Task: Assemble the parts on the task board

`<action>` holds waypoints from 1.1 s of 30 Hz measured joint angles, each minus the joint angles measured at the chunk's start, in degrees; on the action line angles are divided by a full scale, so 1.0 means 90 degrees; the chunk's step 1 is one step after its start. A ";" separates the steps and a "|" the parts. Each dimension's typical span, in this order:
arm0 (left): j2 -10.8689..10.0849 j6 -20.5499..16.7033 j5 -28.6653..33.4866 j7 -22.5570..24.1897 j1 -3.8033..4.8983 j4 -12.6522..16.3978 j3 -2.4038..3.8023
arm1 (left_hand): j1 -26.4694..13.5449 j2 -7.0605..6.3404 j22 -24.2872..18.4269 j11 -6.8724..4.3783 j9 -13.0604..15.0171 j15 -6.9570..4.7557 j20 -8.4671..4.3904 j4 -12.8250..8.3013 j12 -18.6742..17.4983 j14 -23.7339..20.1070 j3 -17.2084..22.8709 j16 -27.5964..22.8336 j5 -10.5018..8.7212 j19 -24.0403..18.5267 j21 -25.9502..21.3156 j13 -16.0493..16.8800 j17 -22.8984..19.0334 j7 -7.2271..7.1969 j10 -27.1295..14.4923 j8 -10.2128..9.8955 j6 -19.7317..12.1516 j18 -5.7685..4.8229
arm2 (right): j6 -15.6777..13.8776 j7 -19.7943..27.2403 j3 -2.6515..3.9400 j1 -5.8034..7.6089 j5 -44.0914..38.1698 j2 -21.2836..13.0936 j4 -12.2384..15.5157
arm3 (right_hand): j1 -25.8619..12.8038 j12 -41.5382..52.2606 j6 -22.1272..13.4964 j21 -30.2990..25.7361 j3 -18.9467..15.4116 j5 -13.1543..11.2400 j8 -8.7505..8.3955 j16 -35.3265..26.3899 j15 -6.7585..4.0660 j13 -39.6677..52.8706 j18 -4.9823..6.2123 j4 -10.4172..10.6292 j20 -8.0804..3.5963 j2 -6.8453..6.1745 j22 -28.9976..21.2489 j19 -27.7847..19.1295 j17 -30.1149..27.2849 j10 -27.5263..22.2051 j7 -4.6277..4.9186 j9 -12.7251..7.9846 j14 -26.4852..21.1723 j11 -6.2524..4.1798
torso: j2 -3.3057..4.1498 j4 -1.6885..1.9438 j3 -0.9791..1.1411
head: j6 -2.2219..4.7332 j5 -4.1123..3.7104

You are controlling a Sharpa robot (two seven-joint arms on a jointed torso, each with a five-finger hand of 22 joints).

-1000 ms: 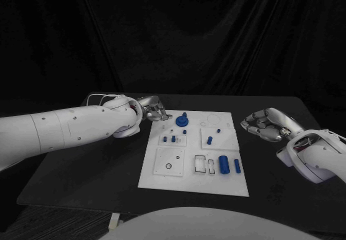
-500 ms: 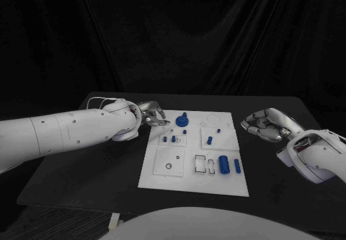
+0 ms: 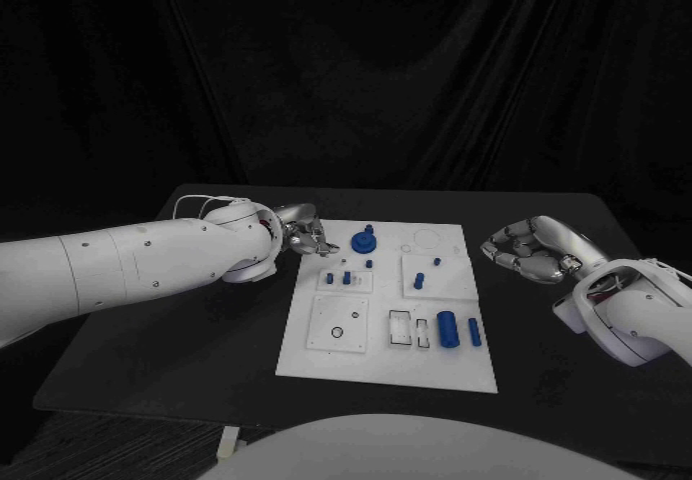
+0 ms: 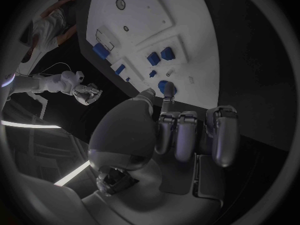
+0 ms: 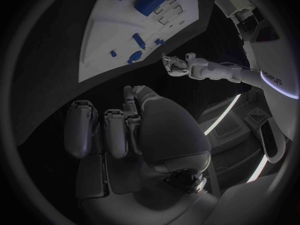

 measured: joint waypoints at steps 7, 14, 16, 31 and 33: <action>0.0017 0.0329 0.0000 -0.0253 -0.0008 -0.0002 0.0000 | -0.0133 0.0079 0.0000 -0.0124 0.1290 -0.0143 -0.0153 0.0062 0.0000 -0.0010 -0.0204 0.0000 -0.0047 -0.0007 0.0025 0.0000 0.0000 -0.0160 -0.0007 0.0830 -0.0196 0.0001 | 0.0003 0.0000 0.0000 0.0000 0.0000 -0.0002 0.0000 | 0.0000 0.0000 0.0000 0.0000 0.0000 0.0000 0.0000 0.0000 0.0000 0.0000 0.0000 0.0000 0.0000 0.0000 0.0000 0.0000 0.0000 0.0000 0.0000 0.0000 0.0000 0.0000 | 0.0000 -0.0001 0.0000 | 0.0000 0.0005; 0.0088 0.0732 0.0000 -0.0637 -0.0013 -0.0017 0.0000 | -0.0590 0.0177 0.0000 -0.0144 0.2236 -0.0143 -0.0184 0.0102 0.0000 -0.0011 -0.0403 0.0000 -0.0176 0.0007 0.0010 0.0000 -0.0001 -0.0176 0.0013 0.1277 -0.0464 0.0001 | 0.0004 0.0000 0.0000 0.0000 0.0000 -0.0005 0.0001 | 0.0000 0.0000 0.0000 0.0000 0.0000 0.0000 0.0000 0.0000 0.0000 0.0001 0.0000 0.0000 0.0000 0.0000 -0.0001 0.0000 0.0000 0.0000 0.0000 0.0000 0.0000 0.0000 | 0.0000 -0.0001 0.0000 | 0.0000 0.0005; 0.0118 0.0861 0.0000 -0.0756 -0.0015 -0.0032 0.0000 | -0.0669 0.0207 0.0000 -0.0144 0.2303 -0.0143 -0.0184 0.0096 0.0000 -0.0010 -0.0429 0.0000 -0.0232 0.0008 -0.0017 0.0000 -0.0001 -0.0155 0.0013 0.1276 -0.0531 0.0000 | 0.0005 0.0000 0.0000 0.0000 0.0000 -0.0006 0.0003 | 0.0000 0.0000 0.0000 0.0000 0.0000 0.0000 0.0000 0.0000 0.0000 0.0001 0.0000 0.0000 0.0000 0.0000 -0.0001 0.0000 0.0000 0.0000 0.0000 0.0000 0.0000 0.0000 | 0.0000 -0.0001 0.0000 | 0.0000 0.0005; 0.0353 0.1343 0.0001 -0.1222 -0.0025 -0.0192 0.0000 | -0.0758 0.0251 0.0000 -0.0144 0.2329 -0.0142 -0.0184 0.0097 0.0000 -0.0011 -0.0464 0.0000 -0.0279 0.0007 -0.0101 0.0000 -0.0002 -0.0098 0.0013 0.1043 -0.0679 0.0000 | 0.0005 -0.0001 0.0000 0.0000 0.0000 -0.0002 0.0006 | 0.0000 0.0000 0.0000 0.0000 0.0000 0.0000 0.0000 0.0000 0.0000 0.0001 0.0000 0.0000 0.0000 0.0000 -0.0001 0.0000 0.0000 0.0000 0.0000 0.0000 0.0000 0.0000 | 0.0001 -0.0001 0.0000 | 0.0000 0.0024; 0.0375 0.1368 0.0001 -0.1238 -0.0028 -0.0207 0.0000 | -0.0758 0.0251 0.0000 -0.0144 0.2328 -0.0142 -0.0184 0.0097 0.0000 -0.0011 -0.0464 0.0000 -0.0280 0.0007 -0.0101 0.0000 -0.0002 -0.0089 0.0013 0.0984 -0.0688 0.0000 | 0.0006 -0.0001 0.0000 0.0000 0.0000 0.0000 0.0006 | 0.0000 0.0000 0.0000 0.0000 0.0000 0.0000 0.0000 0.0000 0.0000 0.0001 0.0000 0.0000 0.0000 0.0000 -0.0001 0.0000 0.0000 0.0000 0.0000 0.0000 0.0000 0.0000 | 0.0001 -0.0001 0.0000 | 0.0000 0.0025</action>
